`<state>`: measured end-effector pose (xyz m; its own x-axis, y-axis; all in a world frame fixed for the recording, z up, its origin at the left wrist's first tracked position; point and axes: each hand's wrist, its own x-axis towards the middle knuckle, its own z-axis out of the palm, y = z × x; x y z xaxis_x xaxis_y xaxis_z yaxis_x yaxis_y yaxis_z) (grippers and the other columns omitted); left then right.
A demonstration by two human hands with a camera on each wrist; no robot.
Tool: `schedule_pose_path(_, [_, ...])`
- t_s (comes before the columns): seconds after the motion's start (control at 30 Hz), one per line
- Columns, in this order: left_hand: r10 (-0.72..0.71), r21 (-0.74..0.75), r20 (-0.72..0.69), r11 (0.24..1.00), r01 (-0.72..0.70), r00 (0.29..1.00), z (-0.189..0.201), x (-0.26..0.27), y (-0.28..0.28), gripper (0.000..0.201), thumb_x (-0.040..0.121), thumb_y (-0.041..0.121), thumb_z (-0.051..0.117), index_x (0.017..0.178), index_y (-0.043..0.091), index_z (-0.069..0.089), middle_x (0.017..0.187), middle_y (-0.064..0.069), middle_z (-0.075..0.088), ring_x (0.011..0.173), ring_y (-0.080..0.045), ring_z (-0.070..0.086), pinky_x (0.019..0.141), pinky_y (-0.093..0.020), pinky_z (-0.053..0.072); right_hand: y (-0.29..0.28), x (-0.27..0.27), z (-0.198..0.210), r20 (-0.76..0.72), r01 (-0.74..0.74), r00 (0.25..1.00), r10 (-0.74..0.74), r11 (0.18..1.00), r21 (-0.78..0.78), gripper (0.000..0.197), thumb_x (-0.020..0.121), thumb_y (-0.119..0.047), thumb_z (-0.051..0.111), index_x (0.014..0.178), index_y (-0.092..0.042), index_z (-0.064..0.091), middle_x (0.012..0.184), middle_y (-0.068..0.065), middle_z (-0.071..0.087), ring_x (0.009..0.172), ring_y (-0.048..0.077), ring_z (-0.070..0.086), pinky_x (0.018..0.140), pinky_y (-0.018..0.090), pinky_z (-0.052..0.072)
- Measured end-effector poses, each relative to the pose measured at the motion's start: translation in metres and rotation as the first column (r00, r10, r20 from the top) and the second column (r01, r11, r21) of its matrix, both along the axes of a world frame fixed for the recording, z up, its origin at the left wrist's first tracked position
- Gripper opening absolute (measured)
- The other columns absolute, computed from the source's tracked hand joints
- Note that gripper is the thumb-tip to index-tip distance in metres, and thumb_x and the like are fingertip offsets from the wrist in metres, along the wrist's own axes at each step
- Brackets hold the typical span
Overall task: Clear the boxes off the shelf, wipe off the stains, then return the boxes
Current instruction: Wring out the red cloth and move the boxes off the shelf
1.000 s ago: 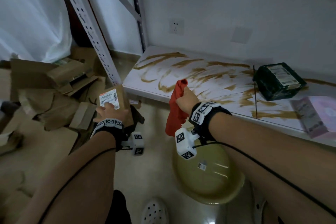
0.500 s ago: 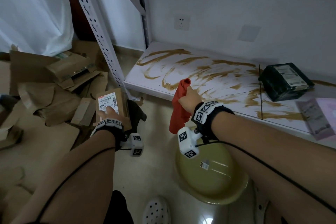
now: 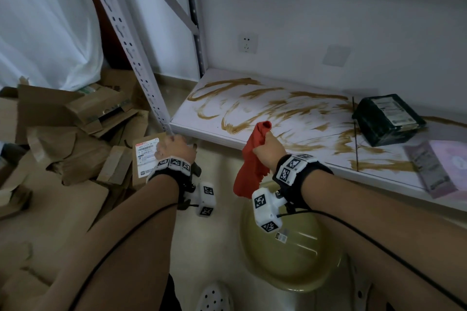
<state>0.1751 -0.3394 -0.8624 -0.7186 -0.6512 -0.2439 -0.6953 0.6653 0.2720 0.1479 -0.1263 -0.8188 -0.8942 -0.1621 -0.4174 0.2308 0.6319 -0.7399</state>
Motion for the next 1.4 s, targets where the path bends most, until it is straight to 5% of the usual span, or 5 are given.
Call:
schedule_pose_path(0.6, [-0.492,0.201,-0.284,0.809,0.552,0.823,0.049,-0.095,0.269,0.029,0.087,0.012,0.050,0.113,0.022,0.059,0.140,-0.003,0.043,0.125,-0.026,0.046,0.104,-0.043,0.038,0.238,-0.022,0.007,-0.068,0.349,0.935,-0.349,0.937,-0.008,0.062,0.090,0.003,0.036,0.148,-0.015,0.027,0.140,0.020,0.044,0.121,0.037,0.049,0.094,0.037,0.044])
schedule_pose_path(0.77, [-0.640,0.174,-0.262,0.705,0.688,0.722,0.040,-0.114,0.341,0.030,0.088,0.013,0.051,0.116,0.021,0.058,0.139,-0.005,0.044,0.127,-0.026,0.044,0.106,-0.043,0.035,0.296,-0.033,-0.004,-0.061,0.493,0.862,-0.504,0.859,-0.135,0.041,0.085,0.008,0.037,0.106,-0.012,0.065,0.110,0.015,0.063,0.104,0.030,0.058,0.093,0.036,0.048])
schedule_pose_path(1.03, [-0.802,0.224,-0.218,0.513,0.828,0.556,0.022,-0.129,0.433,0.031,0.092,0.010,0.049,0.122,0.016,0.055,0.139,-0.008,0.041,0.124,-0.025,0.045,0.101,-0.030,0.036,0.397,-0.043,-0.013,0.178,0.722,0.684,-0.707,0.622,-0.303,0.019,0.088,-0.025,0.053,0.074,-0.016,0.061,0.074,0.006,0.065,0.067,0.021,0.063,0.064,0.019,0.053])
schedule_pose_path(1.13, [-0.798,0.254,-0.223,0.506,0.824,0.559,0.016,-0.132,0.461,0.030,0.092,0.010,0.049,0.120,0.017,0.056,0.138,-0.005,0.044,0.122,-0.023,0.047,0.099,-0.031,0.038,0.435,-0.042,-0.021,0.110,0.759,0.649,-0.753,0.630,-0.162,0.045,0.092,-0.049,0.044,0.084,-0.009,0.062,0.084,0.007,0.066,0.082,0.022,0.061,0.086,0.031,0.052])
schedule_pose_path(1.4, [-0.863,0.292,-0.116,0.443,0.847,0.491,0.003,-0.126,0.518,0.037,0.093,0.012,0.048,0.130,0.016,0.051,0.143,-0.007,0.039,0.129,-0.023,0.042,0.103,-0.028,0.034,0.486,-0.040,-0.047,-0.023,0.899,0.437,-0.899,0.437,-0.026,0.067,0.085,-0.024,0.062,0.142,-0.018,0.027,0.139,0.020,0.039,0.122,0.037,0.047,0.099,0.040,0.038])
